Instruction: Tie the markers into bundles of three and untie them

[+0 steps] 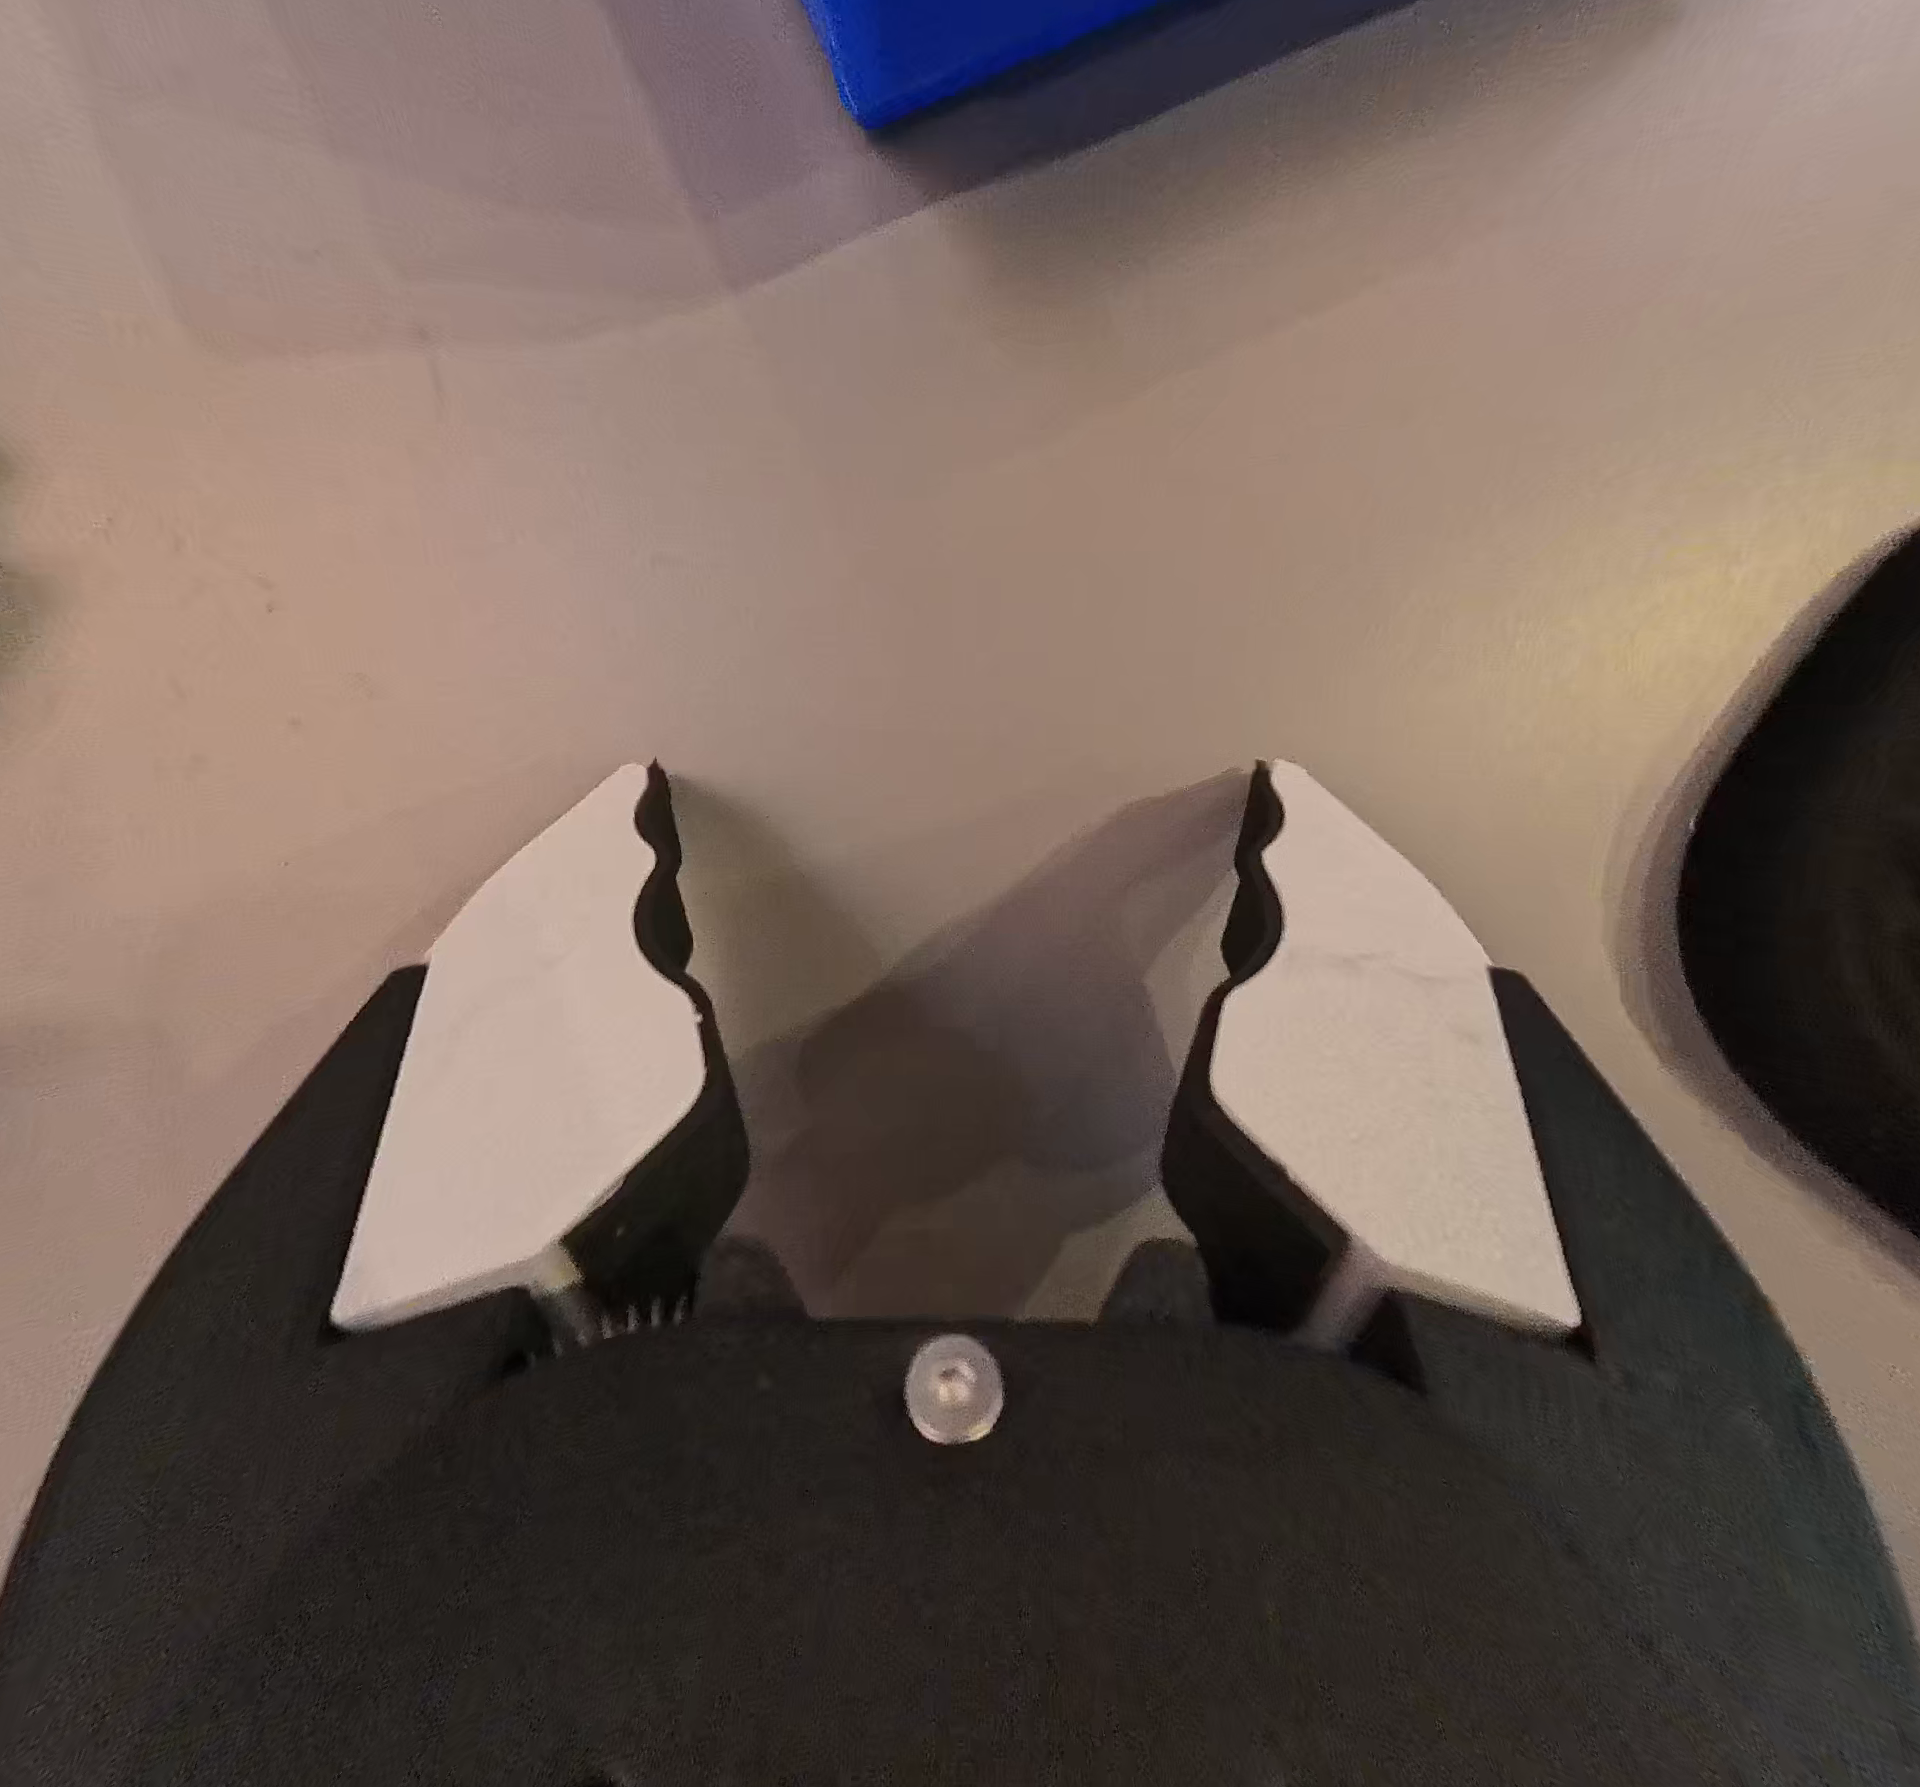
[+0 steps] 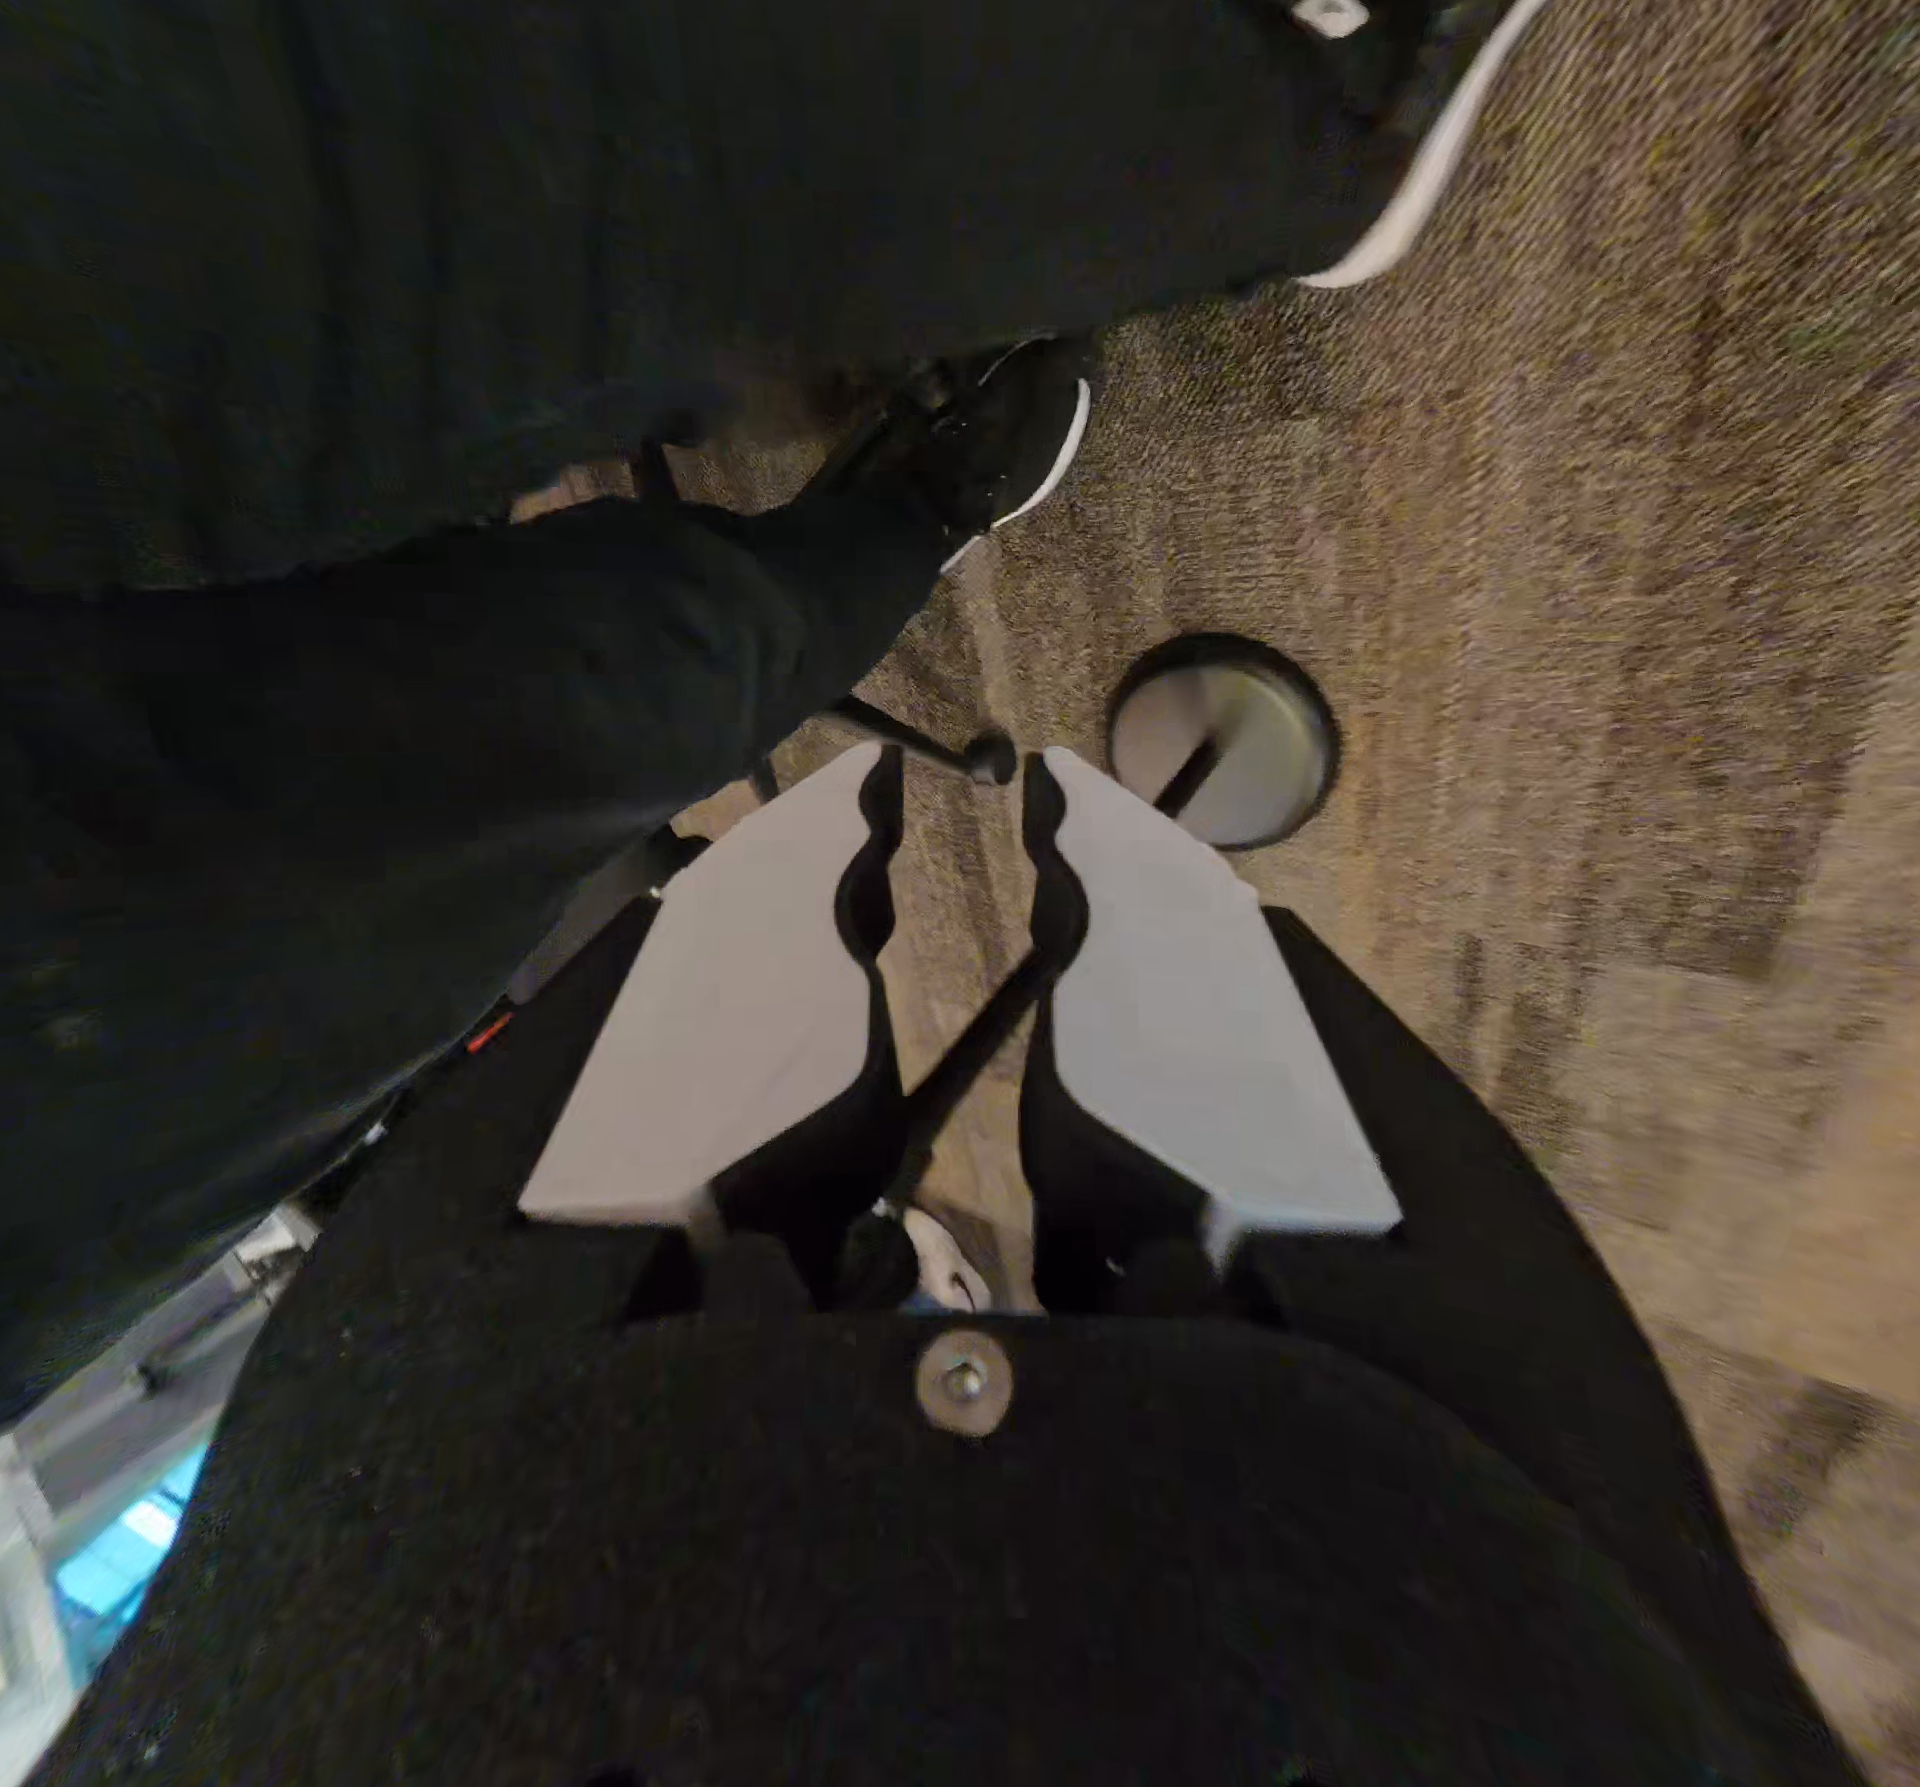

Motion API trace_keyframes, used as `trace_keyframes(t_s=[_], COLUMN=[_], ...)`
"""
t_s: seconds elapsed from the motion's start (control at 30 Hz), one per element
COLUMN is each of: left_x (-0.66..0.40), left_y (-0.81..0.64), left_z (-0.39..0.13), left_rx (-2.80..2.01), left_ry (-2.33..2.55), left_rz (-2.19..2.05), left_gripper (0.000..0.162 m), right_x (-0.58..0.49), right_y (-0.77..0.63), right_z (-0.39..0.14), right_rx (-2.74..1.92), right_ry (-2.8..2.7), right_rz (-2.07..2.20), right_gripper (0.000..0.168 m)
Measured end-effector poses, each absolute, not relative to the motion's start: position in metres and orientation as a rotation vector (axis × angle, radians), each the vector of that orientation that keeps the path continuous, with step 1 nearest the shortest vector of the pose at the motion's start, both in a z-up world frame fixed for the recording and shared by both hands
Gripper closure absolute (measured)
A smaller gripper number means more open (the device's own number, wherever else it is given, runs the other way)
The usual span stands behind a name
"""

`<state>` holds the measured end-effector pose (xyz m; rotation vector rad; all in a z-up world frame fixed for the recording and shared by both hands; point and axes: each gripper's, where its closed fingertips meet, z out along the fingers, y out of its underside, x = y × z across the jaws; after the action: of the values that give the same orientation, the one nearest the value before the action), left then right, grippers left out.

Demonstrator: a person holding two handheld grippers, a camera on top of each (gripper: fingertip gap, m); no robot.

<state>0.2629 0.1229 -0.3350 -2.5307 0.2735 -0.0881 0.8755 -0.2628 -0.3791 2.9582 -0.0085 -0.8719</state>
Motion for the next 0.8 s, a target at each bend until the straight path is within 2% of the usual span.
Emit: trace_keyframes(t_s=[0.23, 0.43, 0.57, 0.8], left_x=[0.259, 0.26, 0.262, 0.256], left_y=[0.133, 0.145, 0.15, 0.165], left_z=[-0.335, -0.335, -0.336, -0.338], left_rx=[-2.541, -2.524, -2.517, -2.517], left_ry=[-0.022, -0.309, -0.39, -0.483], left_rz=[0.003, 0.091, 0.118, 0.141], left_gripper=[0.062, 0.06, 0.055, 0.042], right_x=[0.983, 1.052, 1.025, 0.868], right_y=[-0.163, 0.024, 0.198, 0.459], right_z=[-0.322, -0.292, -0.28, -0.275], right_rx=[2.807, 2.767, 2.703, 2.41], right_ry=[0.326, 0.688, 1.124, 1.779], right_rz=[-0.755, -0.584, -0.508, -0.516], right_gripper=[0.142, 0.139, 0.136, 0.136])
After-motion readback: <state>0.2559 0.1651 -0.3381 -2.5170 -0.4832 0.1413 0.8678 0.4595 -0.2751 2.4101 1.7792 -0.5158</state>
